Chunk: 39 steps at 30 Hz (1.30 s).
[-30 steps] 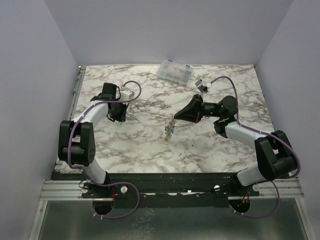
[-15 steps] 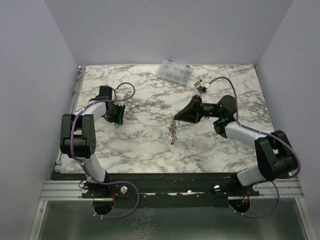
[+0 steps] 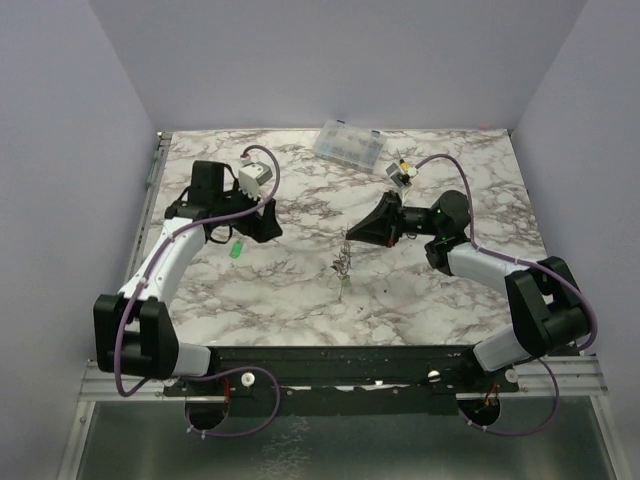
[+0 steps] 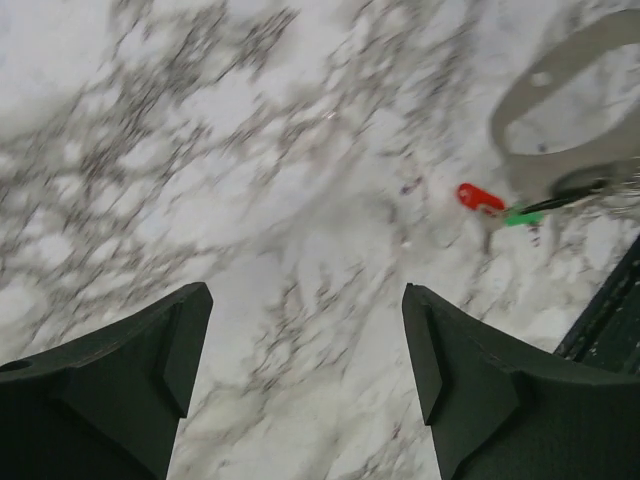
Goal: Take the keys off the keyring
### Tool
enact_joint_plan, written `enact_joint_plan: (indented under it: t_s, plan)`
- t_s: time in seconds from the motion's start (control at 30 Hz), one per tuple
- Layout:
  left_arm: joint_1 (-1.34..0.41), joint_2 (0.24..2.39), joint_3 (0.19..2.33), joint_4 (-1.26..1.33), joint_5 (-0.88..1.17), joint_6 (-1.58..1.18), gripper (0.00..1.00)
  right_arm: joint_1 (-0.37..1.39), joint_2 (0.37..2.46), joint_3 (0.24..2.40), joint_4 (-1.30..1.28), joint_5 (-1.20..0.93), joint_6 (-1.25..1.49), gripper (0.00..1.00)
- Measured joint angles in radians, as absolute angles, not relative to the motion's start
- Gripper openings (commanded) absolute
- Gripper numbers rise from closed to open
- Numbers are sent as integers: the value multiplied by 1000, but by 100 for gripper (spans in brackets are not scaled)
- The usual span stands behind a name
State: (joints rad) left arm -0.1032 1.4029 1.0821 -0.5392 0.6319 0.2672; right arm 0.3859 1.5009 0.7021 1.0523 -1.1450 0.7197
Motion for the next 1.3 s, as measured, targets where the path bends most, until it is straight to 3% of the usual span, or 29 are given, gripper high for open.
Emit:
enact_joint_plan:
  t_s: [0.17, 0.5, 1.0, 1.2, 1.23, 1.3]
  plan:
    - [-276, 1250, 950, -363, 735, 113, 84, 386, 1532, 702, 1057, -1076, 743, 1]
    - [-430, 1336, 896, -126, 770, -140, 82, 410, 1620, 702, 1055, -960, 755, 1]
    - [-517, 1426, 941, 12, 595, -159, 36, 439, 1644, 719, 1098, -906, 809, 1]
    - [-520, 1427, 955, 6, 568, -152, 5, 453, 1644, 723, 1100, -889, 812, 1]
    - [-522, 1427, 956, 6, 569, -152, 0, 453, 1644, 725, 1098, -884, 812, 2]
    - [-526, 1426, 958, 6, 579, -155, 0, 453, 1644, 728, 1094, -883, 810, 21]
